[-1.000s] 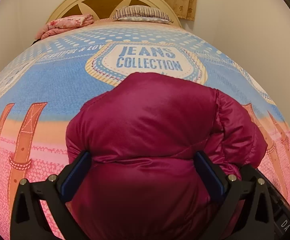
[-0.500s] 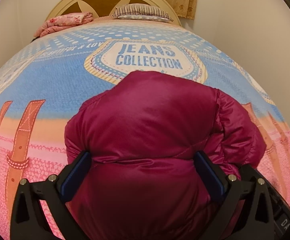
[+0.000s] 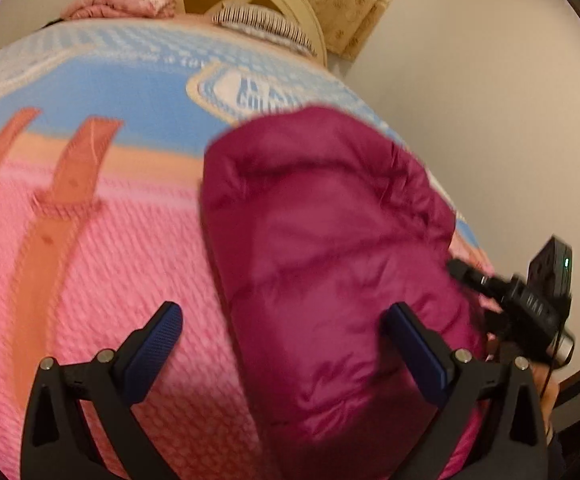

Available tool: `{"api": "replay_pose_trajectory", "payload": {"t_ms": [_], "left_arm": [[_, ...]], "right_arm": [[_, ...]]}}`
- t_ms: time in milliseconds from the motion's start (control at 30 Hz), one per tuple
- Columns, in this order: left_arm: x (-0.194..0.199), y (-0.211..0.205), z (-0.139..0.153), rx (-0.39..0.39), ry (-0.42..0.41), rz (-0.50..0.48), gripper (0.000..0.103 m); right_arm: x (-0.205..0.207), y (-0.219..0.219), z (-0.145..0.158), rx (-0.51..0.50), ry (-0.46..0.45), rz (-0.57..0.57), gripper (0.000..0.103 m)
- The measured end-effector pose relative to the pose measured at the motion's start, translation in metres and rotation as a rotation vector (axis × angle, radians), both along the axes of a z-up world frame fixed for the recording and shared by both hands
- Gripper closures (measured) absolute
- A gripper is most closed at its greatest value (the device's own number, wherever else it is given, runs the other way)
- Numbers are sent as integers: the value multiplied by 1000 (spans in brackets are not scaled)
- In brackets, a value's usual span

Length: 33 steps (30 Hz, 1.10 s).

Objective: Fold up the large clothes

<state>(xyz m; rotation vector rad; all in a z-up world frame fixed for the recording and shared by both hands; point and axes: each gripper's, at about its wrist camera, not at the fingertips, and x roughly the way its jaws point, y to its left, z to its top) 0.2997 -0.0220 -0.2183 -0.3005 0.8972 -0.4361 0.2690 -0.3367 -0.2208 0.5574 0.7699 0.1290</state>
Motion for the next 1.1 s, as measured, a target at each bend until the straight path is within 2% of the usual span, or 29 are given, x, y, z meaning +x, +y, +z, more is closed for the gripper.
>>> {"api": "replay_pose_trajectory", "payload": {"t_ms": [100,167,200,233,267,333,433,600,833,1100], "left_arm": [[0,-5,-7,-56,15,-15,0],[2,-6,-9,-104,26,-33,0],[1,-9,-8,-115,22,-46,4],[-1,-12,-6,-123,12,-64,15],[-5,-17,-2,-105,-13,-79,17],[-13,-24,10,-46,-64,-96,32],[-26,-21,24,-31,-95,-96,50],[-48,6,51,-10,-141,-68,60],[-73,67,81,98,-197,75,61],[-86,134,82,147,-212,212,61]], "right_arm": [[6,-7,-14,95,53,19,19],[7,-8,-18,110,60,38,21],[7,-6,-19,112,60,62,30],[9,-3,-20,134,68,100,43],[9,-1,-22,160,72,126,47],[6,2,-19,156,63,149,65],[-2,10,-9,140,40,153,74],[-10,44,13,138,1,203,77],[0,130,35,157,-36,343,78],[23,229,42,168,-30,485,78]]}}
